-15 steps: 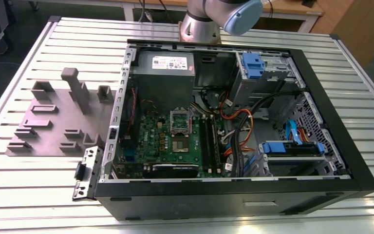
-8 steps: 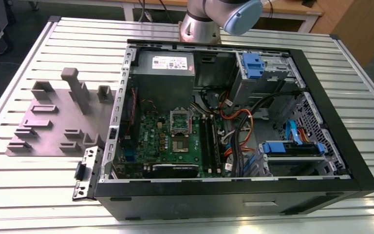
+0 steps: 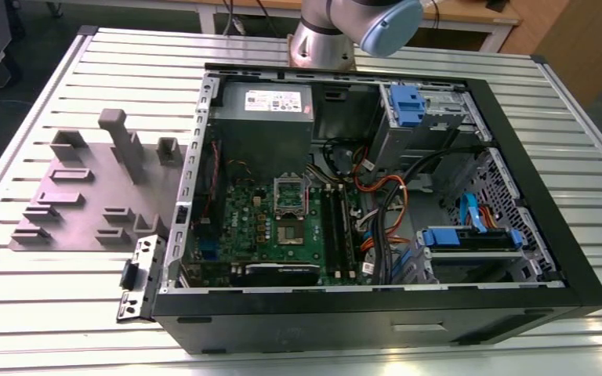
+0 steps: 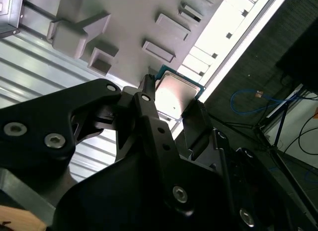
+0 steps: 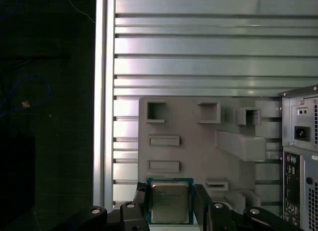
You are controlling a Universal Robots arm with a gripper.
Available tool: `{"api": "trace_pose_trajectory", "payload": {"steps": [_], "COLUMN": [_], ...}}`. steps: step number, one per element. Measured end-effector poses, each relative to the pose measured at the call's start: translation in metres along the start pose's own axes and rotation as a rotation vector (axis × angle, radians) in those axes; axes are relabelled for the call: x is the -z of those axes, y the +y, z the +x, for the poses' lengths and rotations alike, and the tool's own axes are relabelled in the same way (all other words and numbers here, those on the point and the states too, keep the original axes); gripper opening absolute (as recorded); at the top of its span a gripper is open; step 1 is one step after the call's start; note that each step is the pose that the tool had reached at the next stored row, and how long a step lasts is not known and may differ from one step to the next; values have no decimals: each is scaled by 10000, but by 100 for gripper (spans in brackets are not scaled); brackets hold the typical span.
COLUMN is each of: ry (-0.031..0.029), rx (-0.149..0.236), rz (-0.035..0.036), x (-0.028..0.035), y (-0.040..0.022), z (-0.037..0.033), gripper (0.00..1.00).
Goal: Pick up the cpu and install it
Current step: 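Pick up the cpu and move it towards the insertion slot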
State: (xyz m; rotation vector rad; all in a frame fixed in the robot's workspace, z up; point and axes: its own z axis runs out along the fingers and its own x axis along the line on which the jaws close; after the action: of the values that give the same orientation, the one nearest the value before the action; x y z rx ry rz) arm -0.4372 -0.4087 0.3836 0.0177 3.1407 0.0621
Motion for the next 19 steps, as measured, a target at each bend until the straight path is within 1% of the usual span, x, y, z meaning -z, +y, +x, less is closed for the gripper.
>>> {"api": "trace_pose_trajectory", "payload": {"steps": [6, 19], "ry": [-1, 0], "rx": [0, 1], "rz": [0, -1], "x": [0, 0], "y": [-6, -7], "z": [-7, -50], "gripper": [47, 47]}}
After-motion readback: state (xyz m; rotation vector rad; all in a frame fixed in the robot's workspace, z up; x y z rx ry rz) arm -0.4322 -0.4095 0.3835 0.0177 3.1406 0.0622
